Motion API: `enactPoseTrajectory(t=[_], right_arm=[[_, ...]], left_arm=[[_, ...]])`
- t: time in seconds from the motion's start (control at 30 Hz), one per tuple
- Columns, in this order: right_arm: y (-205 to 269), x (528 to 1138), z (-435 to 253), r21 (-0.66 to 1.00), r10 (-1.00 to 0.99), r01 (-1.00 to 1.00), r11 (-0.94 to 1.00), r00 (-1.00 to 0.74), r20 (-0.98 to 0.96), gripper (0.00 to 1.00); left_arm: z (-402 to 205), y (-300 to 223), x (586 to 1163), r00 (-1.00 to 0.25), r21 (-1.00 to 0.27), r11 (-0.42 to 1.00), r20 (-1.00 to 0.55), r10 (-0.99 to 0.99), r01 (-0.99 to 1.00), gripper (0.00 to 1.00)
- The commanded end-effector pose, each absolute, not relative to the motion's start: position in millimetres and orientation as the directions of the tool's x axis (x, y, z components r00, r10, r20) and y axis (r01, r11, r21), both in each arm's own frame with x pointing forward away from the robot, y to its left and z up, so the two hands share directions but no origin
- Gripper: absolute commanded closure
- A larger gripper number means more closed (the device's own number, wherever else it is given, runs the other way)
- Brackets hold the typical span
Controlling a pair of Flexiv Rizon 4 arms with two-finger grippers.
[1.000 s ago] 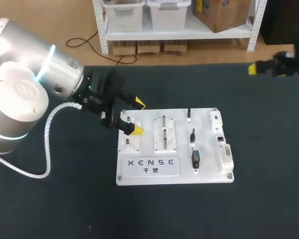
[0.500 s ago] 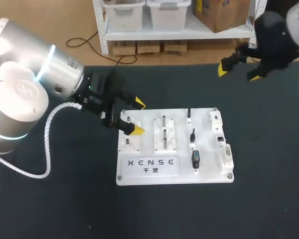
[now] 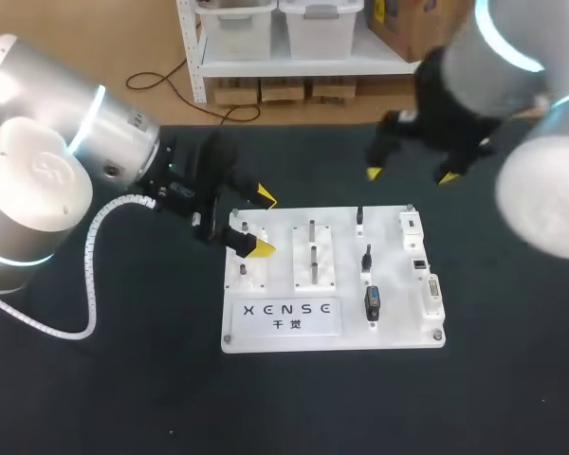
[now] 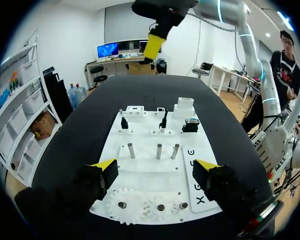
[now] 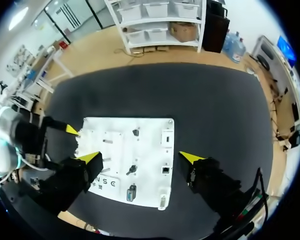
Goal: Insert the Ethernet cable into its matching sockets.
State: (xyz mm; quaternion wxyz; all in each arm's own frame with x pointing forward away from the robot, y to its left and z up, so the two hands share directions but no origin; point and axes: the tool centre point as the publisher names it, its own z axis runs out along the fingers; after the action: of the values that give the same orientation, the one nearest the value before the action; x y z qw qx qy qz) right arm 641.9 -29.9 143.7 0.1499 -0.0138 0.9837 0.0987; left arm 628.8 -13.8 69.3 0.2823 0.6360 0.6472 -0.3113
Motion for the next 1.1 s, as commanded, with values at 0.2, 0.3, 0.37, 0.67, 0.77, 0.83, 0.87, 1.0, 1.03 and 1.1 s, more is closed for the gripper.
enactPoseTrajectory(t=[0.2,0.3,0.37,0.67,0.77,0.83,0.87,1.0,1.03,1.1], right_arm=[[-1.6,642.4,107.4,-0.053,0.031,0.045,0.998,-0.971,-0.237,0.0],[-0.8,637.0,98.0,-0.057,0.047,0.061,0.996,-0.975,-0.216,0.0],[-0.3,633.9,93.4,-0.056,0.053,0.066,0.996,-0.978,-0.203,0.0],[0.8,618.8,73.1,-0.035,0.072,0.08,0.996,-0.981,-0.179,0.0],[2.2,614.6,65.3,-0.011,0.072,0.075,0.997,-0.983,-0.169,0.0],[3.2,611.5,59.8,-0.008,0.065,0.067,0.998,-0.985,-0.162,0.0],[3.3,609.9,56.9,-0.005,0.058,0.06,0.998,-0.986,-0.154,0.0],[4.7,605.2,46.0,-0.006,0.038,0.039,0.999,-0.99,-0.134,0.0],[5.2,604.1,43.7,-0.004,0.036,0.037,0.999,-0.991,-0.13,0.0],[6.0,602.4,38.9,0.002,0.032,0.032,0.999,-0.992,-0.121,0.0]], left_arm=[[68.7,-13.1,628.0,-0.03,-0.041,-0.002,-0.763,0.646,0.999,0.0],[68.7,-13.1,628.0,-0.03,-0.041,-0.002,-0.763,0.646,0.999,0.0],[68.7,-13.1,628.0,-0.03,-0.041,-0.002,-0.763,0.646,0.999,0.0],[68.7,-13.1,628.0,-0.03,-0.041,-0.002,-0.763,0.646,0.999,0.0],[68.7,-13.1,628.0,-0.03,-0.041,-0.002,-0.763,0.646,0.999,0.0],[68.7,-13.1,628.0,-0.03,-0.041,-0.002,-0.763,0.646,0.999,0.0],[68.7,-13.1,628.0,-0.03,-0.041,-0.002,-0.763,0.646,0.999,0.0],[68.7,-13.1,628.0,-0.03,-0.041,-0.002,-0.763,0.646,0.999,0.0],[68.7,-13.1,628.0,-0.03,-0.041,-0.002,-0.763,0.646,0.999,0.0],[68.7,-13.1,628.0,-0.03,-0.041,-0.002,-0.763,0.646,0.999,0.0]])
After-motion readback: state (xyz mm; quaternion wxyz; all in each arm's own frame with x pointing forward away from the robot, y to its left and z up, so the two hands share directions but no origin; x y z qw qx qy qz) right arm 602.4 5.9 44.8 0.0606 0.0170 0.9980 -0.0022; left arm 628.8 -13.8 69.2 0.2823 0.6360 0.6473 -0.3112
